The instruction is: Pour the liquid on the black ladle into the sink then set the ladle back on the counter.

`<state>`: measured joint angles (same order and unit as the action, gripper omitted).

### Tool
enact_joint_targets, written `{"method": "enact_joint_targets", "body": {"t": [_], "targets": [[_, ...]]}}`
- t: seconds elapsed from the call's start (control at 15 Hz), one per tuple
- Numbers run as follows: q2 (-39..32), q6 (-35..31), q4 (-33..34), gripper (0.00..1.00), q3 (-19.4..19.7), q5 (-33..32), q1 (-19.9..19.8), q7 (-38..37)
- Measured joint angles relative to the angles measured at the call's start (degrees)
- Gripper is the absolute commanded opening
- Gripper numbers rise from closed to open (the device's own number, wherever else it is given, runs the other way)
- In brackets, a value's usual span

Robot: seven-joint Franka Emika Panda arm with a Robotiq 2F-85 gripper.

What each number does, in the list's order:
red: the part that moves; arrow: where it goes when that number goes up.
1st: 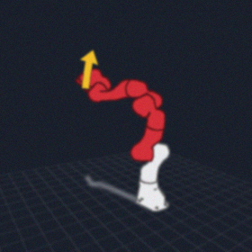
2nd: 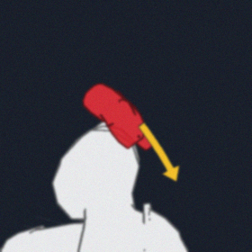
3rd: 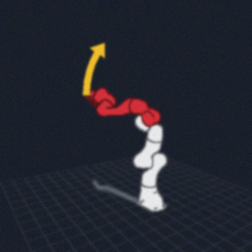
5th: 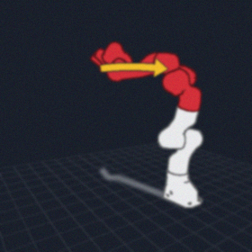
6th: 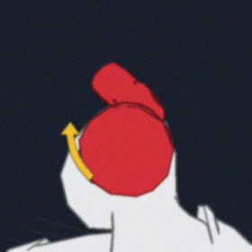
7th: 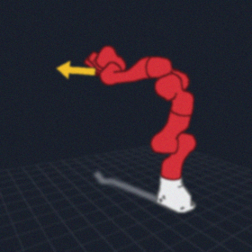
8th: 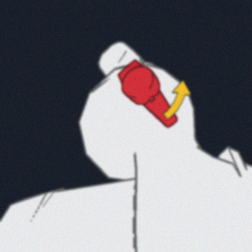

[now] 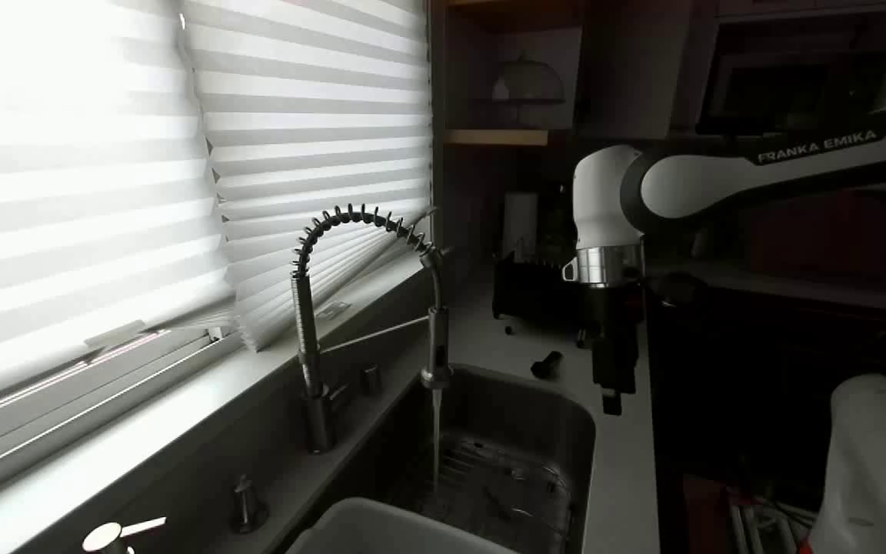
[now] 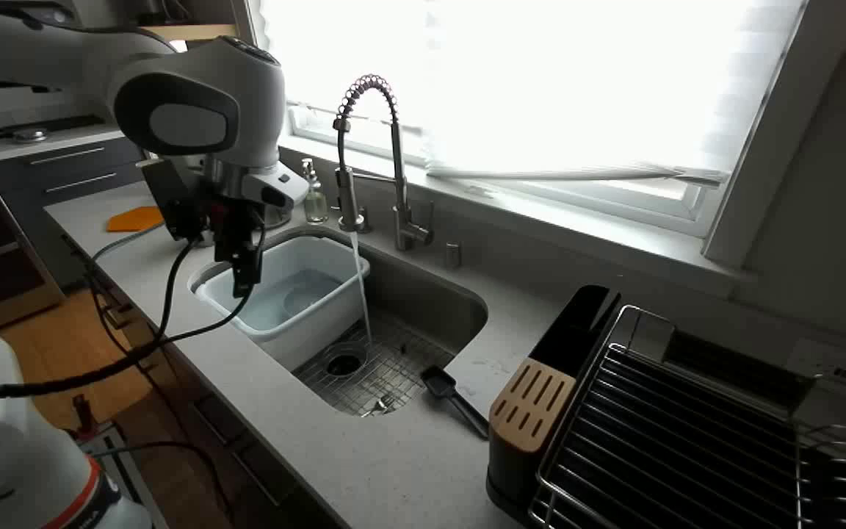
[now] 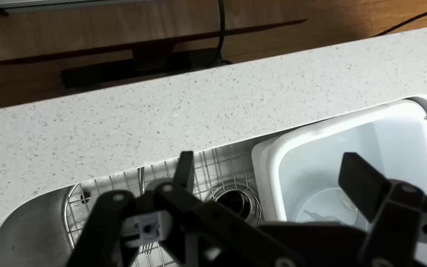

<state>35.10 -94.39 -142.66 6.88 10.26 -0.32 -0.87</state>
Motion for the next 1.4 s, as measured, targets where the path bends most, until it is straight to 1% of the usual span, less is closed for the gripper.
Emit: {"method": "enact_joint_targets", "body": {"t": [0.8, 0.87, 1.0, 1.2, 1.4], "targets": [[0.0, 0.0, 0.0, 1.00, -0.1, 0.0, -0.1, 0.0], [-0.1, -0.6, 0.0, 1.00, -0.5, -0.8, -0.8, -0.8], [-0.7, -3.2, 0.0, 1.00, -1.3, -3.6, -3.4, -3.1], [-2.3, -10.0, -0.1, 1.00, -1.1, -8.6, -8.3, -5.8], [-5.2, -18.9, -0.2, 1.00, -0.4, -11.8, -12.8, -9.3]]}}
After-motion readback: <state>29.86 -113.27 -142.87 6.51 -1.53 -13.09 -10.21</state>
